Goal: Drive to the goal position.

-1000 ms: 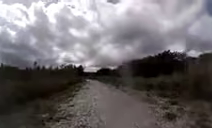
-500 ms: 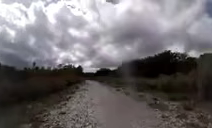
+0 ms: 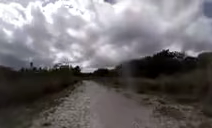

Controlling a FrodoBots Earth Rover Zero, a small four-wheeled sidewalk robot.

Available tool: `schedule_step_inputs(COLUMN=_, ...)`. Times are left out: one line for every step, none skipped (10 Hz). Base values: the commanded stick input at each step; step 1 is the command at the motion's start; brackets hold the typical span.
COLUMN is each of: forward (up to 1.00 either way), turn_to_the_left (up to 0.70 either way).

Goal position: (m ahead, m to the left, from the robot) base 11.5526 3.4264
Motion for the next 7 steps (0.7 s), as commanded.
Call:
schedule_step_inputs(forward=0.69, turn_to_the_left=0.01)
schedule_step_inputs(forward=0.69, turn_to_the_left=0.01)
schedule_step_inputs(forward=0.69, turn_to_the_left=0.01)
schedule_step_inputs(forward=0.69, turn_to_the_left=0.01)
schedule_step_inputs(forward=0.69, turn_to_the_left=0.01)
schedule_step_inputs(forward=0.69, turn_to_the_left=0.01)
schedule_step_inputs(forward=0.69, turn_to_the_left=0.01)
